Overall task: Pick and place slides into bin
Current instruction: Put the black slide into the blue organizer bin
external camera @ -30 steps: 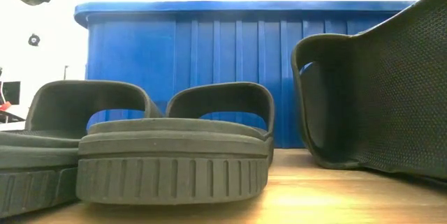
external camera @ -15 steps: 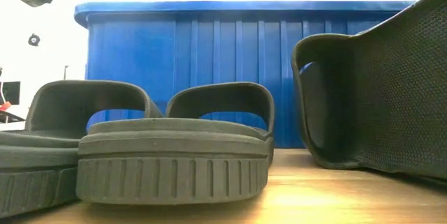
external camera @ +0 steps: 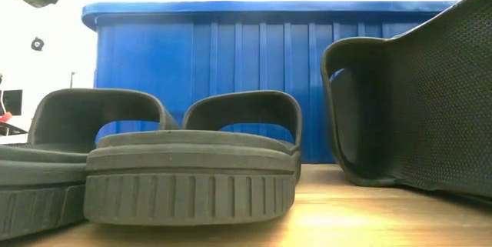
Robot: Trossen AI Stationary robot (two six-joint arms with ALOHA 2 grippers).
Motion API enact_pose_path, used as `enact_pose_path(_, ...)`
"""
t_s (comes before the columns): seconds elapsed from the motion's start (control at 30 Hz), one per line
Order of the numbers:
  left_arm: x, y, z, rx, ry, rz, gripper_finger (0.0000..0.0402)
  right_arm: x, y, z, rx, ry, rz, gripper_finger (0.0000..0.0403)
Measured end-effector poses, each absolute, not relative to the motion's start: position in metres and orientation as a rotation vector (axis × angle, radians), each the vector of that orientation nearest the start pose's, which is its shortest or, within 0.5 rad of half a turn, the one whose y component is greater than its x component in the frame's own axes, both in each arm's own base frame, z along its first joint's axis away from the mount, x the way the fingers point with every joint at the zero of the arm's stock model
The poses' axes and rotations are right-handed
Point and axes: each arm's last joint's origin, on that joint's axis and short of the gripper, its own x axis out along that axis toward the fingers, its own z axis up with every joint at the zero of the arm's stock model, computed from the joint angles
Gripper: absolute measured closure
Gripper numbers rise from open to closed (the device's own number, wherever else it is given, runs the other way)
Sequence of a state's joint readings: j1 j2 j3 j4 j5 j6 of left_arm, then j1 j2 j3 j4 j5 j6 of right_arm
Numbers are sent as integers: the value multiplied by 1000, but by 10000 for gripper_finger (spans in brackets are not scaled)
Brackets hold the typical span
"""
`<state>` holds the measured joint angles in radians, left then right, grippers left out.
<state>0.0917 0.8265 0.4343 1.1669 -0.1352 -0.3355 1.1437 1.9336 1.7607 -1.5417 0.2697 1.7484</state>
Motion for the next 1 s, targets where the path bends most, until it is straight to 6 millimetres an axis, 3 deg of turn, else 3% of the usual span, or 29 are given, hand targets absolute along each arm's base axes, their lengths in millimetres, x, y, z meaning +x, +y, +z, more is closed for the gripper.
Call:
enact_pose_path(0.23, 159, 19, 326, -334, -800, 85, 207, 110, 337, 268, 265, 1150, -513, 257)
enact_pose_path(0.33, 160, 19, 326, -334, -797, 85, 207, 101, 342, 263, 232, 1142, -494, 257)
enact_pose_path(1.0, 165, 19, 322, -334, -771, 91, 207, 135, 328, 259, 209, 1218, -578, 216)
